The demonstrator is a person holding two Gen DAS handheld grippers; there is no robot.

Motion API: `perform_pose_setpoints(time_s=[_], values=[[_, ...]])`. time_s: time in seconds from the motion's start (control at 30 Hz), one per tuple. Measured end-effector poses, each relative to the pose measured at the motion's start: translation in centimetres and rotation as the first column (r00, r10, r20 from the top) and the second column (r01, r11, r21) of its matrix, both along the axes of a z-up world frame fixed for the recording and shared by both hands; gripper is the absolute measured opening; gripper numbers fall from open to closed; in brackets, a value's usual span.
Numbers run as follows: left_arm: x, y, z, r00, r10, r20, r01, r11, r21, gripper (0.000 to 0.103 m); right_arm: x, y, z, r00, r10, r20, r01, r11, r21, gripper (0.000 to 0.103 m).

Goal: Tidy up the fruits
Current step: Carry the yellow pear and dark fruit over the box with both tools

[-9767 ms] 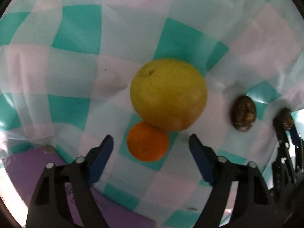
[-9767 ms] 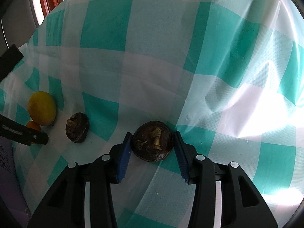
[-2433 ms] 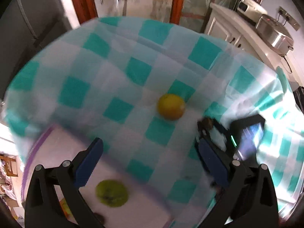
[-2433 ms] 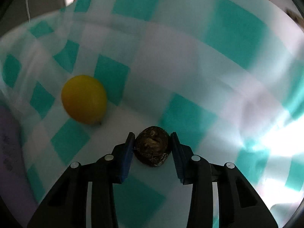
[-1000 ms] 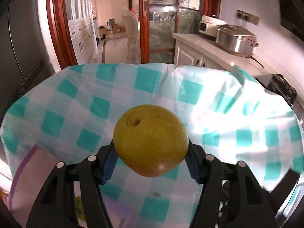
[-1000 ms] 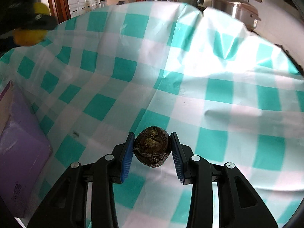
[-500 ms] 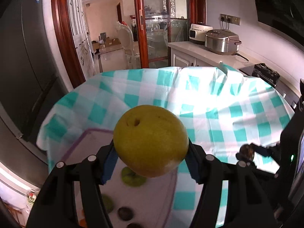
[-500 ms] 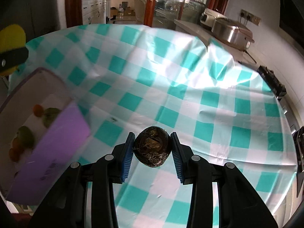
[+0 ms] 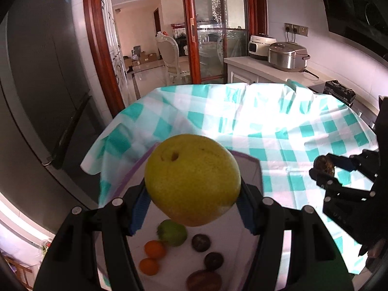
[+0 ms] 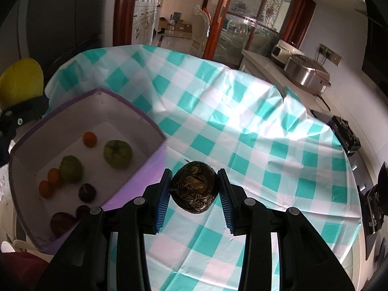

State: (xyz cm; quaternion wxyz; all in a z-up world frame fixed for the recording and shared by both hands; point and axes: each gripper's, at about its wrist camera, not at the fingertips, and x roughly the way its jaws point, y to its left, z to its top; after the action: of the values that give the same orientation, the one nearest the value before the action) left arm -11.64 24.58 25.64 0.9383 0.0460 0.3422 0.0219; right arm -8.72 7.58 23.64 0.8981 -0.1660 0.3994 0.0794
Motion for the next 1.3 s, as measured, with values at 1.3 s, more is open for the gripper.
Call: perform_pose_setpoints(time_s=[1.3], values=[[1.4,8.5,-14.5,0.876,-0.1,-0.472,0.086,0.995,-0.051,0.063,6.1,14.9,-11.2,0.925,0.152,-0.349,-0.129,0.988,0.088,0.038]])
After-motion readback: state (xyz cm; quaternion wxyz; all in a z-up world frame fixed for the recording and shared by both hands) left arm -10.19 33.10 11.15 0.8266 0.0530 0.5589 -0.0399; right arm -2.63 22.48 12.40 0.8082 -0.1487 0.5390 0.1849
